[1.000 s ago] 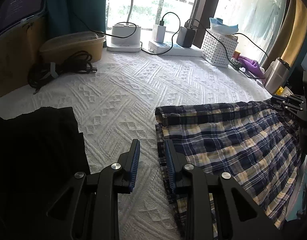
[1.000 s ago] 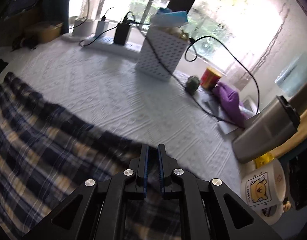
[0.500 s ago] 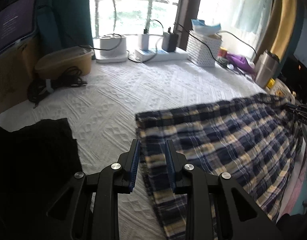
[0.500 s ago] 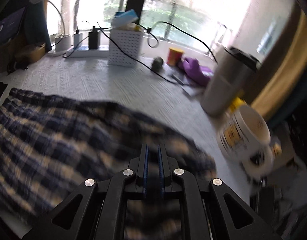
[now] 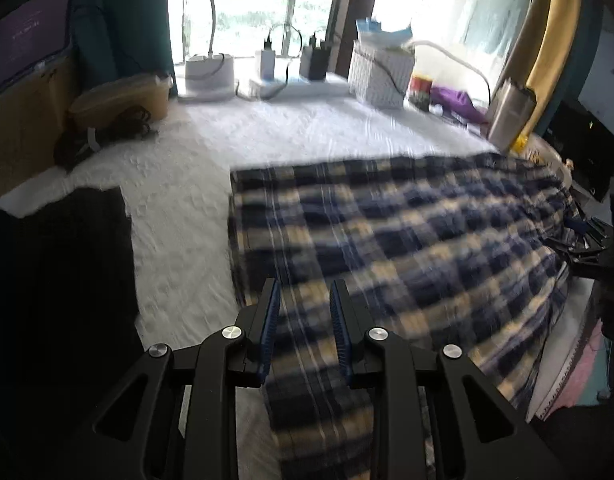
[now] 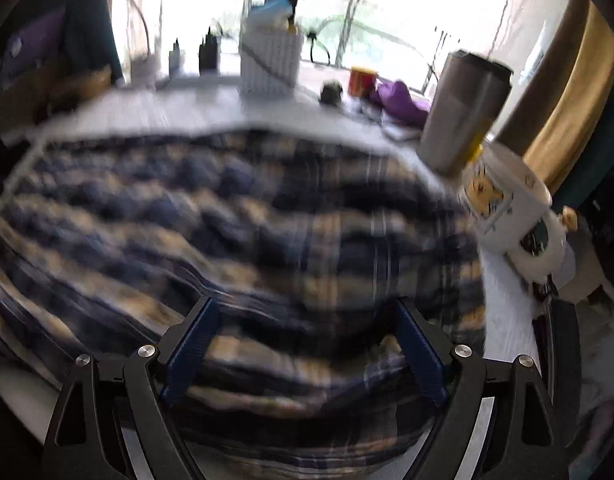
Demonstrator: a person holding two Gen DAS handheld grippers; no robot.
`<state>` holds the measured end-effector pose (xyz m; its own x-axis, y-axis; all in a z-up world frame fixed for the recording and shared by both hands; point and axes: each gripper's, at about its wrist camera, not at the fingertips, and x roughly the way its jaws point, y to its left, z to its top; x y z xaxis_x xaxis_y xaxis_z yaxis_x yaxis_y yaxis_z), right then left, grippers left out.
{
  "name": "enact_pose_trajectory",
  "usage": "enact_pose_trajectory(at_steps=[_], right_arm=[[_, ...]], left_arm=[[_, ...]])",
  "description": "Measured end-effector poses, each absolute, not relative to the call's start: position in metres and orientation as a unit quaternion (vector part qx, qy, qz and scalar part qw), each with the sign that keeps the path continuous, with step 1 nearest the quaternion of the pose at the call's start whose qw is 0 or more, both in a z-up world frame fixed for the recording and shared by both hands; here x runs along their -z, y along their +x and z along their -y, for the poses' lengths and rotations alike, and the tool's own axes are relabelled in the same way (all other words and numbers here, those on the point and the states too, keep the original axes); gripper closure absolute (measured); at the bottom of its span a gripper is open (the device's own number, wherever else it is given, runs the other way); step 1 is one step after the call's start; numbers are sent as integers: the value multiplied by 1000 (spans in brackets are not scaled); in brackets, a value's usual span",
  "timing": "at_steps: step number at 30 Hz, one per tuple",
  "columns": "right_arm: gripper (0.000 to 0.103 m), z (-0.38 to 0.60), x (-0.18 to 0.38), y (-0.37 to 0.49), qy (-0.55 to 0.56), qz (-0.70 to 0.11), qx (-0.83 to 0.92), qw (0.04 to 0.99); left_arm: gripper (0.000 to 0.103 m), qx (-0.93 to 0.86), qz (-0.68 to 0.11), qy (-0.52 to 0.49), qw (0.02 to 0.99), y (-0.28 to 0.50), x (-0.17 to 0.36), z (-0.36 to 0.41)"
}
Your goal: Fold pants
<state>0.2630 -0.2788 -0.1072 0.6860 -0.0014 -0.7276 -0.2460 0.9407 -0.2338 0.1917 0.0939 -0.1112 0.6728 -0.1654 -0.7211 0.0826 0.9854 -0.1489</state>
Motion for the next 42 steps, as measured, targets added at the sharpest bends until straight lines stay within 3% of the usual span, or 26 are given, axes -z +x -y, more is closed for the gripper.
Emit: enact_pose_trajectory(at_steps=[2,13,19,29,42], right_arm=[[15,289,109,261,-142,-386,-70,909],[15,316,93,234,-129,-381,-33,915],[15,283,74,210,-81,-338,-94,933],[15,202,115,185,-124,-354,-156,914],[15,260,120,163,-76,-362,-119,921]], left_arm=[[78,64,-424,-47,902,191,126,-91],[78,33,-394,-53,917,169,111,-101],[78,108,-369,-46,922,154,93,-51],[78,159,-429,-34,889,142,128,1],[75,149,-404,-22,902,109,116,-12]])
